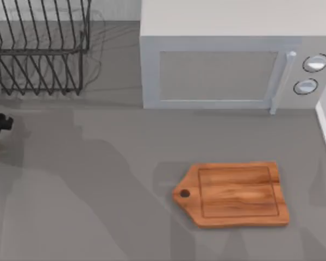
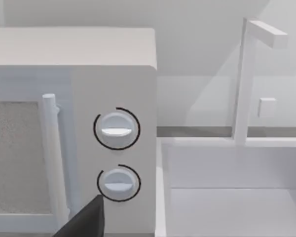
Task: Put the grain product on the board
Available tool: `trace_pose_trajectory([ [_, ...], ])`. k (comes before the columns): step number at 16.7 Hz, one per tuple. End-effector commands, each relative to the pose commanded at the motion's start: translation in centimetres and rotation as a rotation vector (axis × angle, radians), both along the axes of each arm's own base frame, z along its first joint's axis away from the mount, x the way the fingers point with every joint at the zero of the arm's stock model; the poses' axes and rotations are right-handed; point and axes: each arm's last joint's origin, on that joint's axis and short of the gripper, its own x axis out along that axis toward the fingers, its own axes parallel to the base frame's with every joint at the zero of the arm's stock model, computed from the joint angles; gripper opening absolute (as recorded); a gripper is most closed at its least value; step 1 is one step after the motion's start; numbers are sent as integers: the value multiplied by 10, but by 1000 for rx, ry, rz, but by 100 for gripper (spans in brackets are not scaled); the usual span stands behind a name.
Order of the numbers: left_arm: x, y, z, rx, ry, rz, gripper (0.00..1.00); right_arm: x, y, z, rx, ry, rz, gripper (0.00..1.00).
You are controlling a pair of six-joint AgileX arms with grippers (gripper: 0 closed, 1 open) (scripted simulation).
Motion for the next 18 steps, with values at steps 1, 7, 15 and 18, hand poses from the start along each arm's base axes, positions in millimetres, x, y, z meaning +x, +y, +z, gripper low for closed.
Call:
trace_pose_trajectory([
  [1, 0, 0, 1, 0, 0, 1, 0, 0, 0, 0, 0, 0, 0, 100],
  [7, 4, 1, 57, -3, 15, -1, 0, 0, 0, 0, 0, 0, 0, 100],
  [15, 0, 1, 98, 0, 3, 0, 0, 0, 0, 0, 0, 0, 0, 100],
  [18, 1, -3, 98, -2, 7, 17, 0, 0, 0, 0, 0, 0, 0, 100],
])
